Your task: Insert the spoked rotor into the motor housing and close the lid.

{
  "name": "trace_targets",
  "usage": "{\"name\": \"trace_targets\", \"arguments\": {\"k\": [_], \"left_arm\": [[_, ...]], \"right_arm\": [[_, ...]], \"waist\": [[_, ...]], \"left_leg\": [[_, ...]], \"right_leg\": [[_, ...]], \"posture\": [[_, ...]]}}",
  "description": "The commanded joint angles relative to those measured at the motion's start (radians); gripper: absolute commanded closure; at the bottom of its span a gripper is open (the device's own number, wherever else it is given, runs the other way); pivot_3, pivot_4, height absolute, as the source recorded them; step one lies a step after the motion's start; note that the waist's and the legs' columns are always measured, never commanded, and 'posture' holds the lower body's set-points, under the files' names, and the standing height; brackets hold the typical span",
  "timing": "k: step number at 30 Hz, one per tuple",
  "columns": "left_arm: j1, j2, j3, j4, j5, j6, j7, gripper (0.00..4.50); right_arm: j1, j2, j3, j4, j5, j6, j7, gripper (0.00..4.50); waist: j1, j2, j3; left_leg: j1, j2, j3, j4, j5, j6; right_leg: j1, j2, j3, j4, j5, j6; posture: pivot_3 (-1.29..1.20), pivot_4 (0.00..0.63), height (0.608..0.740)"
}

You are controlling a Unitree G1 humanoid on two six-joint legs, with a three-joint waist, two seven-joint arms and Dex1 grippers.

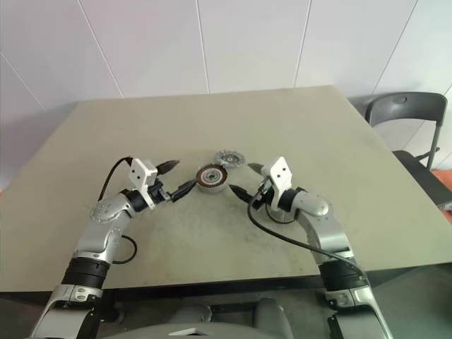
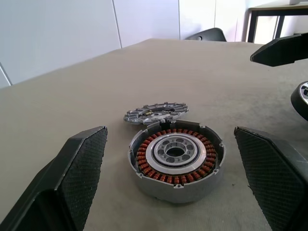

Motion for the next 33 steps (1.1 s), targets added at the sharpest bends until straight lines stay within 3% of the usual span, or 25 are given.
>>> {"name": "trace_targets", "arguments": {"k": [1,10,16,22,33], "left_arm": [[-0.006,0.009,0.017,-0.046,-0.017,0.006,0.003,0.0],[0.019,0.029,0.039,-0.067,-0.023,0.015,0.007,0.0],[0.138,0.094,0.108,-0.101,-0.04,0.012,0.015,0.0],[0.2,0.089,0.144,-0.106,-0.031,-0.007,0.065,0.0],[0.151,0.061,0.117,-0.066,-0.014,-0.057,0.08,0.0]], "right_arm": [[-0.032,0.004,-0.007,-0.031,0.012,-0.003,0.004,0.04],[-0.039,0.016,0.005,-0.024,0.003,0.008,-0.003,0.04],[-0.044,0.026,0.018,-0.012,0.003,0.006,0.002,0.04],[-0.07,0.032,0.036,0.02,-0.011,-0.004,0.018,0.04],[-0.17,0.055,0.15,0.051,-0.106,0.057,0.019,0.04]], "waist": [[0.0,0.0,0.0],[-0.001,0.0,0.0],[0.0,0.0,0.0],[0.004,0.0,0.0],[-0.001,0.0,0.0]], "left_leg": [[0.0,0.0,0.0,0.0,0.0,0.0],[0.0,0.0,0.0,0.002,0.0,0.0],[0.0,0.006,0.002,0.002,-0.001,-0.002],[0.0,0.007,0.003,0.005,-0.002,-0.002],[0.0,0.01,0.011,0.006,-0.002,-0.002]], "right_leg": [[0.0,0.0,0.0,0.0,0.0,0.0],[0.001,0.001,0.0,0.0,0.001,0.0],[0.0,0.006,0.001,0.0,0.002,-0.002],[0.001,0.008,0.001,0.0,0.003,-0.004],[-0.001,0.007,0.001,0.0,0.007,-0.004]], "posture": [[0.0,0.0,0.74],[0.0,0.0,0.74],[0.0,0.0,0.74],[0.0,0.0,0.74],[0.0,0.0,0.74]]}}
